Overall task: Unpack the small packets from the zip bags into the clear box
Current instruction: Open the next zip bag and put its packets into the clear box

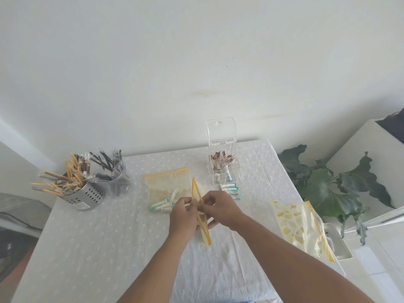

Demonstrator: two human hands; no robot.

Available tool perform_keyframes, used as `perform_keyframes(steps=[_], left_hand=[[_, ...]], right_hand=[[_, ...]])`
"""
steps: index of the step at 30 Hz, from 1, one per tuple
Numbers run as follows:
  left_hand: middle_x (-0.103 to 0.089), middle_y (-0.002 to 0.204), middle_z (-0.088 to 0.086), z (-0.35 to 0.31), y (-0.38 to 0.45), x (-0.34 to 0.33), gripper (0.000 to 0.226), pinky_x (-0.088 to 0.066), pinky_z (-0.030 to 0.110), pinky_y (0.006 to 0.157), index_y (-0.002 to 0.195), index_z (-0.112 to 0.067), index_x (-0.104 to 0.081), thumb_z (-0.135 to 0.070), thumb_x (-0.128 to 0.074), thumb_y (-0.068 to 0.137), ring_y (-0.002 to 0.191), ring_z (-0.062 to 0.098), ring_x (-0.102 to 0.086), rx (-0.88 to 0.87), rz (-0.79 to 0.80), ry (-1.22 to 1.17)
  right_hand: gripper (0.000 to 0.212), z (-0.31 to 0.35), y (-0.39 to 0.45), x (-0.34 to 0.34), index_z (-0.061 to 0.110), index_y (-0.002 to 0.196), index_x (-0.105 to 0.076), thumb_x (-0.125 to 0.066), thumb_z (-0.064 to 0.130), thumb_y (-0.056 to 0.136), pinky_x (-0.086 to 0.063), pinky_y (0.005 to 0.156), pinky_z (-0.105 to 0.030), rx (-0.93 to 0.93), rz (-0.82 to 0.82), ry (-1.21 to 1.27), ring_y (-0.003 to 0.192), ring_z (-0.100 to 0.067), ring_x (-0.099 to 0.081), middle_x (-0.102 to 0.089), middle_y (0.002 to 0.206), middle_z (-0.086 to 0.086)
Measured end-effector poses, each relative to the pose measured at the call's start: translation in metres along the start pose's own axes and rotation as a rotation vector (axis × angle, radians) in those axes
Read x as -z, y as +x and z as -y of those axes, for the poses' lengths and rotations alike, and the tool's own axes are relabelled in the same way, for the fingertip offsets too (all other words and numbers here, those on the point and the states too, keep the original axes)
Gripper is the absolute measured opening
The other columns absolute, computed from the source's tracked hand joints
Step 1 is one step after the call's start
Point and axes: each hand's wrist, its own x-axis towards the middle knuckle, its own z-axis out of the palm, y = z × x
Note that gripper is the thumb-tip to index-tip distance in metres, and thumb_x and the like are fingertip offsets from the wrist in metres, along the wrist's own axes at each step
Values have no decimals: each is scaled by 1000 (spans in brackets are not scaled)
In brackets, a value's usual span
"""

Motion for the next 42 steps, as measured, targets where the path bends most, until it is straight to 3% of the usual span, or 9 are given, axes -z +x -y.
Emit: perform_keyframes(steps=[10, 16, 22, 30, 33, 35, 38, 40, 42], left_hand=[[-70, 92, 2, 22, 2, 21, 14, -66, 44, 60, 93, -17, -72, -13, -60, 100, 68, 23, -73, -78, -33, 301], [-73, 96, 2, 44, -7, 49, 26, -65, 33, 59, 110, -22, -78, -4, -64, 97, 67, 22, -74, -85, 42, 243], [-75, 111, 3, 61, -22, 65, 32, -65, 33, 79, 102, -35, -78, -7, -63, 99, 84, 16, -77, -63, 176, 163], [-62, 123, -18, 43, -30, 63, 57, -52, 22, 98, 140, -36, -56, -16, -76, 91, 109, -4, -65, -188, 321, 270], [-61, 120, -15, 39, -32, 54, 61, -50, 10, 87, 140, -31, -57, -13, -80, 87, 105, -3, -65, -225, 294, 255], [-62, 117, -14, 39, -33, 46, 61, -51, 12, 86, 139, -29, -59, -13, -82, 85, 102, -2, -66, -233, 274, 245], [-62, 112, -12, 45, -32, 38, 59, -51, 15, 88, 137, -28, -62, -12, -82, 84, 97, -2, -66, -250, 238, 270], [-62, 108, -8, 50, -30, 34, 58, -50, 11, 86, 136, -26, -63, -10, -82, 84, 93, -2, -65, -274, 218, 321], [-61, 106, -7, 54, -27, 33, 58, -49, 8, 84, 136, -24, -64, -9, -82, 84, 92, 0, -64, -295, 215, 399]], right_hand=[[4, -16, -2, 7, 7, 95, -54, -51, 8, 92, -61, 54, -38, -94, -85, -404, 52, -24, -68, -66, 73, -11], [7, -40, -11, 34, 9, 94, -56, -53, 4, 89, -55, 47, -29, -163, -55, -500, 51, -21, -68, -67, 73, -9], [8, -47, -19, 55, 14, 96, -62, -60, 7, 92, -58, 50, -31, -171, -4, -417, 52, -21, -67, -67, 73, -12], [31, -20, -20, 56, 26, 100, -66, -77, 52, 86, -50, 60, -24, 5, -72, -489, 71, -9, -67, -71, 85, 4], [18, -6, -24, 38, 27, 93, -70, -76, 43, 90, -50, 64, -21, 221, -164, -458, 66, -1, -61, -69, 81, 9], [12, -2, -25, 24, 20, 93, -75, -72, 31, 95, -51, 60, -17, 246, -14, -442, 62, 0, -64, -73, 80, 8], [19, -19, -6, 4, 18, 97, -76, -59, 24, 100, -54, 63, -22, 110, 141, -657, 84, -18, -75, -75, 95, 0], [17, -38, 10, -3, 25, 94, -73, -56, 24, 99, -53, 76, -30, -9, 82, -806, 103, -27, -71, -70, 105, -1], [21, -52, 18, -9, 26, 114, -70, -62, 31, 95, -55, 87, -34, -107, 22, -890, 112, -24, -68, -69, 119, 2]])
